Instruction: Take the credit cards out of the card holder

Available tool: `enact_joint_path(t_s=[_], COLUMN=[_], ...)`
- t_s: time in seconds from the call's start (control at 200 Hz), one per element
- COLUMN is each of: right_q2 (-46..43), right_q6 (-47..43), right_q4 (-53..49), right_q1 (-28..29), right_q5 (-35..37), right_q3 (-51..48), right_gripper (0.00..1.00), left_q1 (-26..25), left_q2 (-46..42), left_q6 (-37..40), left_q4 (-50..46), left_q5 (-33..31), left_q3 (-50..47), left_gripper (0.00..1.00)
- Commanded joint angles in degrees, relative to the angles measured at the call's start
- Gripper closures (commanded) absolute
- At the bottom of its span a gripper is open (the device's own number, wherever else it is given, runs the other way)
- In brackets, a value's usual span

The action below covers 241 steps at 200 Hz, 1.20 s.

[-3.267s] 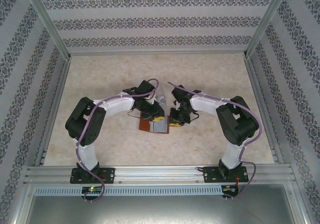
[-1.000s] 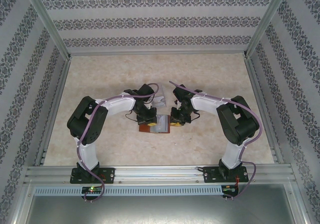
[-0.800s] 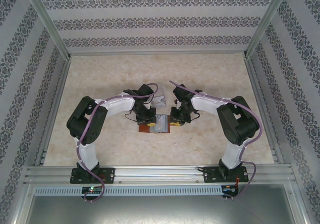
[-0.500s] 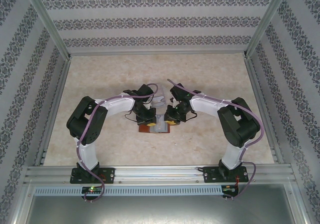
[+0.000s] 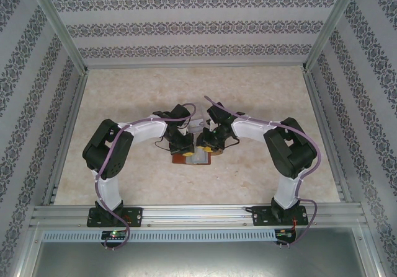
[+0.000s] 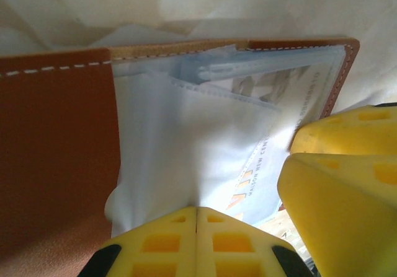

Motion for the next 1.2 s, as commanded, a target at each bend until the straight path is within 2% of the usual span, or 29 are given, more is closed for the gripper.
enact_joint_path(t_s=[0.0,0.375,0.879,1.199], right_q2=[0.51,0.46,-2.37,2.25], right_q6=[1.01,1.55,1.55,0.69], right_q4=[1.36,2.49,0.05,-2.22], right_q1=[0.82,1.13,2.18,5.32], right_q5=[-0.54,-1.51,-1.49,-2.39], right_q3=[0.20,0.08,3.40,9.44], right_gripper=[0.66,0.65,0.65,0.64], left_q1=[0.59,2.24,9.50,13.36], left_q2=[-2.33,-9.76,-15.84,-18.30], left_q6=[-0.21,-0.95,1.62,3.37], left_q4=[0.28,1.34,-1.39,-2.87], left_q5=[0.09,-1.34,-3.05,-2.88], left_q3=[-1.00,-1.99,-4.81,-6.67], left_gripper=[1.00,1.00,1.00,1.00])
